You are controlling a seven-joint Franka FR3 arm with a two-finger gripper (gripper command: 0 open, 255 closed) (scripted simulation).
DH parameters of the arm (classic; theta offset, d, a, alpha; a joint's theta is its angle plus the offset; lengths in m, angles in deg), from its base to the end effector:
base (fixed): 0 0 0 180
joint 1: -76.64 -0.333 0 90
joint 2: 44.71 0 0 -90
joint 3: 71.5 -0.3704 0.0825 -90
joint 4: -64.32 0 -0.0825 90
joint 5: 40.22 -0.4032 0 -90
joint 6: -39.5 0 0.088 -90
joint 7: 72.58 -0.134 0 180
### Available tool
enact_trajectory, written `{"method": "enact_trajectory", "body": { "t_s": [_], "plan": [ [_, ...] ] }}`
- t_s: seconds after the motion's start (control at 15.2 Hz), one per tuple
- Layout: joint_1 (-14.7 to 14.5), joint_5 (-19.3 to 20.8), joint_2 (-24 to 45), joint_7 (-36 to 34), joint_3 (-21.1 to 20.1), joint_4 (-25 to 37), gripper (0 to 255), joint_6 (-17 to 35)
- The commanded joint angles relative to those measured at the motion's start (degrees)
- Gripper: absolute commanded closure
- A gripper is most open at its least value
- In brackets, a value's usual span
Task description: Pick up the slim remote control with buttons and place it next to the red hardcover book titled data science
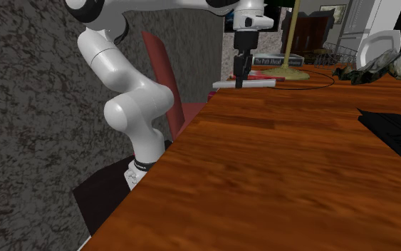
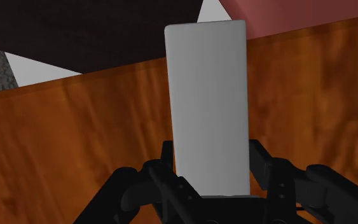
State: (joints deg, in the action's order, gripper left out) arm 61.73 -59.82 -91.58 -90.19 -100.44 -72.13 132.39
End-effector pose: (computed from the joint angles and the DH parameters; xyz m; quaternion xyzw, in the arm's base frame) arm 0.1688 0.2830 0.5592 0.9891 0.1466 0.0020 0.0098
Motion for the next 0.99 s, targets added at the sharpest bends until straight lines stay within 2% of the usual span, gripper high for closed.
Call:
{"method": "enact_trajectory", "body": {
  "t_s": [0.0,0.07,0.13,0.46,0.73,0.92],
  "plan": [
    [0.0,0.0,0.0,0.0,0.0,0.0,255,0.0],
    [0.0,0.0,0.0,0.0,0.0,0.0,255,0.0],
    [0.0,0.0,0.0,0.0,0.0,0.0,0,0.0],
    [0.0,0.0,0.0,0.0,0.0,0.0,0,0.0],
    [0.9,1.7,1.8,-0.6,1.6,8.1,0,-6.4],
    [0.9,1.7,1.8,-0.6,1.6,8.1,0,-6.4]
  ]
}}
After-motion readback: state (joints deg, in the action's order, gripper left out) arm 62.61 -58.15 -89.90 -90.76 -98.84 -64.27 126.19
